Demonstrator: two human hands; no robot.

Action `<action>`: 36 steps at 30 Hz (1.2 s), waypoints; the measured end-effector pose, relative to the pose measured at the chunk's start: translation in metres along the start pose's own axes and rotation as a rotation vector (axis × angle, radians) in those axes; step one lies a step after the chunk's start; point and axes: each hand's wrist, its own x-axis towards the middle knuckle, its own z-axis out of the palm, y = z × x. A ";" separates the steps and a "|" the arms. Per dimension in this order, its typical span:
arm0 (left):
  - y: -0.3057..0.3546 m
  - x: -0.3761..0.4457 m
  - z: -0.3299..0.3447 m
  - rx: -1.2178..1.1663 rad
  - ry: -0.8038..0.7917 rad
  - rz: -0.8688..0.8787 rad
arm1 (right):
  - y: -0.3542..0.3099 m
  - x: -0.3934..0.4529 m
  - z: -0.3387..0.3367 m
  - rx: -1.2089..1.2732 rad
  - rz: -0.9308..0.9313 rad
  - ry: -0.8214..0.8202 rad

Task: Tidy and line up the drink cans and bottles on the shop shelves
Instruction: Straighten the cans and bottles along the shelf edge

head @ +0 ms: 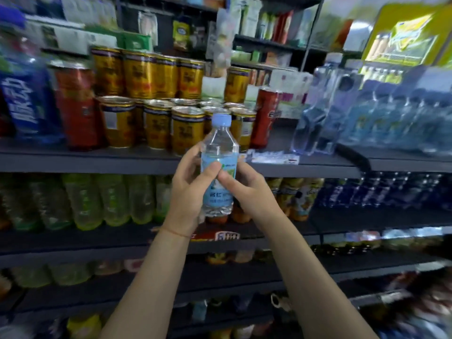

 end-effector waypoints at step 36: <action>-0.207 0.081 0.579 0.527 -0.011 -0.118 | 0.033 0.009 -0.598 -1.096 -0.436 0.476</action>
